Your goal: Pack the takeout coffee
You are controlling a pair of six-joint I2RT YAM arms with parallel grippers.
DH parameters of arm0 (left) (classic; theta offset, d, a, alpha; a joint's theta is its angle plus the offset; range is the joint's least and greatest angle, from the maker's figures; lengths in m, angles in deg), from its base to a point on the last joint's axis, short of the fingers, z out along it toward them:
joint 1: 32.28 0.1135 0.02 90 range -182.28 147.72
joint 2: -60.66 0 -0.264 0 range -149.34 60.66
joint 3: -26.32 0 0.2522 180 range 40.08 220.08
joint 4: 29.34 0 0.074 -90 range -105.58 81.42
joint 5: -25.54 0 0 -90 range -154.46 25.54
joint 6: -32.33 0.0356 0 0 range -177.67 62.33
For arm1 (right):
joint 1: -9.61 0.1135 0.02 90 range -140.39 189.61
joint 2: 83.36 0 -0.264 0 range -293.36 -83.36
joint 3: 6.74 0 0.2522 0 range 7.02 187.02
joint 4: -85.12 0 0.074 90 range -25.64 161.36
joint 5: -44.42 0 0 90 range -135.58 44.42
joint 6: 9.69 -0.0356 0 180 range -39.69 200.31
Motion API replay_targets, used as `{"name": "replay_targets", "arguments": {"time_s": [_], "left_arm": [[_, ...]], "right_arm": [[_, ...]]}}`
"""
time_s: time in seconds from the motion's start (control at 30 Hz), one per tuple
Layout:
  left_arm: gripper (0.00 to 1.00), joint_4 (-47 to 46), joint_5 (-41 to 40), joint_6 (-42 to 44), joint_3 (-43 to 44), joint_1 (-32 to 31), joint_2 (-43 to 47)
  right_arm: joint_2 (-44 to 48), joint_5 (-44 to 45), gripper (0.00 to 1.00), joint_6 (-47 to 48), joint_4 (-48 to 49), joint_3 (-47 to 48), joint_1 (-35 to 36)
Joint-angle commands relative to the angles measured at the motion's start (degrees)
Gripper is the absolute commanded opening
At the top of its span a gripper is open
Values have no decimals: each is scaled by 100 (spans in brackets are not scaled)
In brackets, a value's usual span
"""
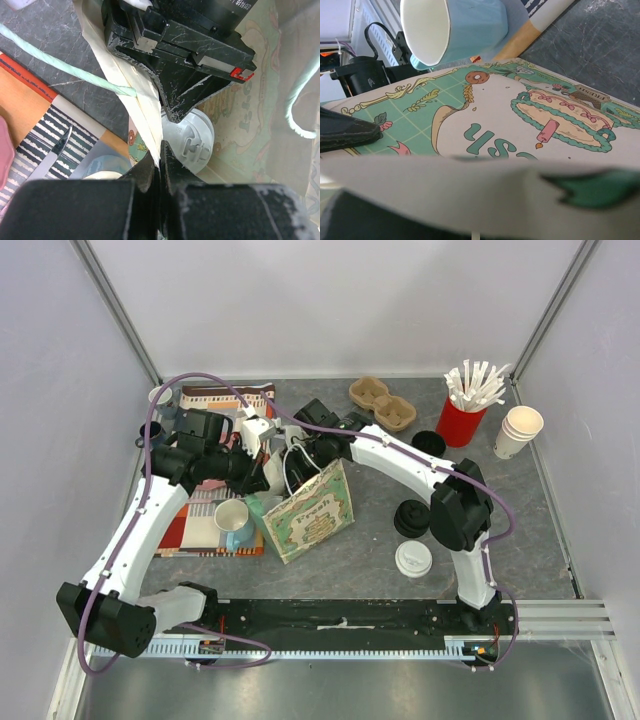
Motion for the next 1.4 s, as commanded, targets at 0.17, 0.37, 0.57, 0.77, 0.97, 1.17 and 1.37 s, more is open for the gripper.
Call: {"name": "replay_targets", "arguments": {"time_s": [0.17, 0.37, 0.57, 0.77, 0.97, 1.17, 1.37], "left_arm": [[2, -326, -15, 122, 350, -52, 123], [2, -98, 178, 395, 403, -104, 124], [2, 184, 196, 553, 552, -192, 1], [2, 237, 99, 606, 570, -341, 0], [2, 280, -85, 580, 614, -491, -35], [2, 333, -103, 553, 605, -596, 9], [2, 342, -77, 536, 561, -632, 97]], "right_arm": [[-331, 617, 34, 264, -988, 489, -30], [-68, 520, 54, 229, -1128, 814, -38], [354, 599, 86, 316, -1111, 1016, -38], [679, 415, 98, 510, -963, 1027, -30], [1039, 511, 98, 536, -681, 1017, -47], [1347, 827, 98, 615, -610, 1201, -82], [1786, 1583, 98, 721, -339, 1272, -144]]}}
